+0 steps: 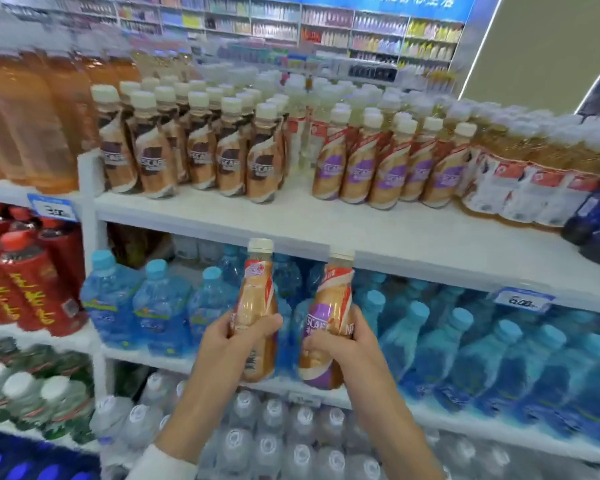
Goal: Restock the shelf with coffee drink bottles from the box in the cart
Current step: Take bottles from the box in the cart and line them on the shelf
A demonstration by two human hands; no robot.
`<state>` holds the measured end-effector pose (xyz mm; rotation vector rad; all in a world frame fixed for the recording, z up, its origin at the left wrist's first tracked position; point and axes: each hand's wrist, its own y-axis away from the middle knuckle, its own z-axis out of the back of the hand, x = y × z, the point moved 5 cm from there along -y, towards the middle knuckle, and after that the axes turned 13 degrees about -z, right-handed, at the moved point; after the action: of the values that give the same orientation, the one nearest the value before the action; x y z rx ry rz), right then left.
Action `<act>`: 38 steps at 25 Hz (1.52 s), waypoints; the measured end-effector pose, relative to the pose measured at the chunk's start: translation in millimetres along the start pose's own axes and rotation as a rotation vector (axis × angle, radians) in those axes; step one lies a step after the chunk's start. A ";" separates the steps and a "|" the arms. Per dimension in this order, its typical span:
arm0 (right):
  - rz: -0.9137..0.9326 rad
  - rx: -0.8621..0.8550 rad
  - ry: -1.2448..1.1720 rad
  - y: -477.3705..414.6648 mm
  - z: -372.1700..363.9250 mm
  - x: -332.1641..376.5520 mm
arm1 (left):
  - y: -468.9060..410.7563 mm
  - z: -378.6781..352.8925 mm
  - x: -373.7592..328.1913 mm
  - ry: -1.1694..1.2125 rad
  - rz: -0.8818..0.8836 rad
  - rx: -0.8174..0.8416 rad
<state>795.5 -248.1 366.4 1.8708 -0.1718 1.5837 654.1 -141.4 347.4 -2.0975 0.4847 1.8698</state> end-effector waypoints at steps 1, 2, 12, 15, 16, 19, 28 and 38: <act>0.029 -0.022 -0.001 -0.3 22.3 14.5 | -4.9 -22.6 -11.1 -0.005 -0.039 0.027; 0.064 -0.044 0.000 -1.7 46.1 31.5 | -12.2 -47.1 -21.5 -0.013 -0.092 0.053; 0.365 -0.266 0.053 -70.0 167.1 146.3 | -107.9 -192.9 -97.3 -0.107 -0.469 0.179; 0.378 -0.285 0.056 -84.1 174.8 146.4 | -128.9 -204.8 -83.8 -0.166 -0.485 0.212; 0.379 -0.289 0.063 -86.8 176.1 146.4 | -133.8 -205.9 -78.1 -0.195 -0.490 0.217; 0.331 -0.273 0.087 -91.1 179.6 142.9 | -141.6 -207.8 -70.5 -0.258 -0.503 0.238; 0.317 -0.685 0.371 -79.5 181.2 127.6 | -135.1 -194.0 -65.2 -0.318 -0.513 0.307; 0.344 -0.384 0.338 -82.4 194.6 124.4 | -132.1 -190.3 -69.5 -0.444 -0.523 0.204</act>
<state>1029.4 -255.3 439.9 1.3074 -0.6253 1.9101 874.7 -99.9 437.4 -1.4333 0.0117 1.7921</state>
